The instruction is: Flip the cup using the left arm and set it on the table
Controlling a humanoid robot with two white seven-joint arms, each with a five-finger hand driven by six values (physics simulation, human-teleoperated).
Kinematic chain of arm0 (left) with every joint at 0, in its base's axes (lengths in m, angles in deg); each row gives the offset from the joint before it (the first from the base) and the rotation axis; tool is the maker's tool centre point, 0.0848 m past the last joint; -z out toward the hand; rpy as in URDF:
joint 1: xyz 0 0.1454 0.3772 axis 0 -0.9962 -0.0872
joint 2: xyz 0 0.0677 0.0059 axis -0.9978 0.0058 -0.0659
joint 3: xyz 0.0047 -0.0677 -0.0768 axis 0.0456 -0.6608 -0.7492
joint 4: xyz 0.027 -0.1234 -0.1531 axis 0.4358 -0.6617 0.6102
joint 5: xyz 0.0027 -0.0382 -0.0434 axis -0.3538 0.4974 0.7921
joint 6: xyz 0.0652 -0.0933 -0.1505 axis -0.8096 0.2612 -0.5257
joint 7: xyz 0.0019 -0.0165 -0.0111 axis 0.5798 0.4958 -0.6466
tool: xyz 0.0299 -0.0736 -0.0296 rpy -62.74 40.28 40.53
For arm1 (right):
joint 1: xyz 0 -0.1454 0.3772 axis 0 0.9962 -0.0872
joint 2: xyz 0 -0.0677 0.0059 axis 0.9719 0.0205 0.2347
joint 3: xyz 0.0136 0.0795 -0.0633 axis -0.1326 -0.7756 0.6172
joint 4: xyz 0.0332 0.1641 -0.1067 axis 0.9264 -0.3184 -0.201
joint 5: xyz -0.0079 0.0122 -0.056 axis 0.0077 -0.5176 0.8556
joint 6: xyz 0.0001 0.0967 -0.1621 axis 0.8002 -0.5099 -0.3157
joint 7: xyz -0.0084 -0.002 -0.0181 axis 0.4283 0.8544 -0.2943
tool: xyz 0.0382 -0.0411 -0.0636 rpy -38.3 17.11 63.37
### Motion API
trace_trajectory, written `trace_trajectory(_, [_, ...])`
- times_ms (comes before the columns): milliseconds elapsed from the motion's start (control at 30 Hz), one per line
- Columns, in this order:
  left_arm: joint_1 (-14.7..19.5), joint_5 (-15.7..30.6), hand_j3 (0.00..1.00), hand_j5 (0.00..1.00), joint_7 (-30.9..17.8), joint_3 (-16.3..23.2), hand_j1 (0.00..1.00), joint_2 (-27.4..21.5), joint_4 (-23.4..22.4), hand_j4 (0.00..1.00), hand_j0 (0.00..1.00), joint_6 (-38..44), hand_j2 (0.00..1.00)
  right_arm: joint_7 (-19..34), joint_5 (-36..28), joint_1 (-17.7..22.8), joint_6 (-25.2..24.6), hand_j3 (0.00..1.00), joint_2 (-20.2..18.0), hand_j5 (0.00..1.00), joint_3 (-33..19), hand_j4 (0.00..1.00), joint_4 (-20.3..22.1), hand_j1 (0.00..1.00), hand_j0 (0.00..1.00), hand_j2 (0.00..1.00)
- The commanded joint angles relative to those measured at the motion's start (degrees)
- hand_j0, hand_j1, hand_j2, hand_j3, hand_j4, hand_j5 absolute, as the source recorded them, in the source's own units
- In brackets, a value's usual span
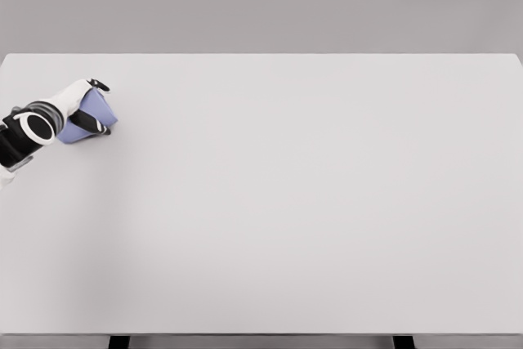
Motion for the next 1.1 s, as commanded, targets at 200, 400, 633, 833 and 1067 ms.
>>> trace_trajectory(200, [-0.09, 3.04, 0.58, 0.58, -0.33, -2.18, 0.58, -0.87, 0.26, 0.58, 0.58, 0.14, 0.58, 0.01, -0.01, 0.09, 0.00, 1.00, 0.00, 1.00, 0.00, 1.00, -0.03, 1.00, 1.00, 1.00])
trace_trajectory(400, [-0.09, 6.56, 0.59, 0.59, -4.36, -3.68, 0.59, -5.44, 0.09, 0.59, 0.59, -10.48, 0.59, 0.01, -0.01, 0.09, 0.00, 1.00, 0.00, 1.00, 0.00, 1.00, 0.06, 1.00, 1.00, 1.00])
trace_trajectory(633, [-1.23, 16.05, 0.60, 0.60, -17.89, -5.96, 0.60, -6.59, -3.25, 0.60, 0.60, -28.77, 0.60, 0.01, -0.01, 0.09, 0.00, 1.00, 0.00, 1.00, 0.00, 1.00, -0.03, 1.00, 1.00, 1.00])
trace_trajectory(833, [-4.48, 19.39, 0.60, 0.60, -43.77, -13.34, 0.60, 2.90, -19.33, 0.60, 0.60, -43.27, 0.60, 0.01, -0.01, 0.09, 0.00, 1.00, 0.00, 1.00, 0.00, 1.00, -0.02, 1.00, 1.00, 1.00])
trace_trajectory(1067, [-7.21, 19.13, 0.61, 0.61, -43.77, -27.85, 0.61, 16.18, -37.09, 0.61, 0.61, -57.69, 0.61, 0.01, -0.01, 0.00, 0.00, 1.00, 0.00, 1.00, 0.00, 1.00, 0.06, 1.00, 1.00, 1.00])
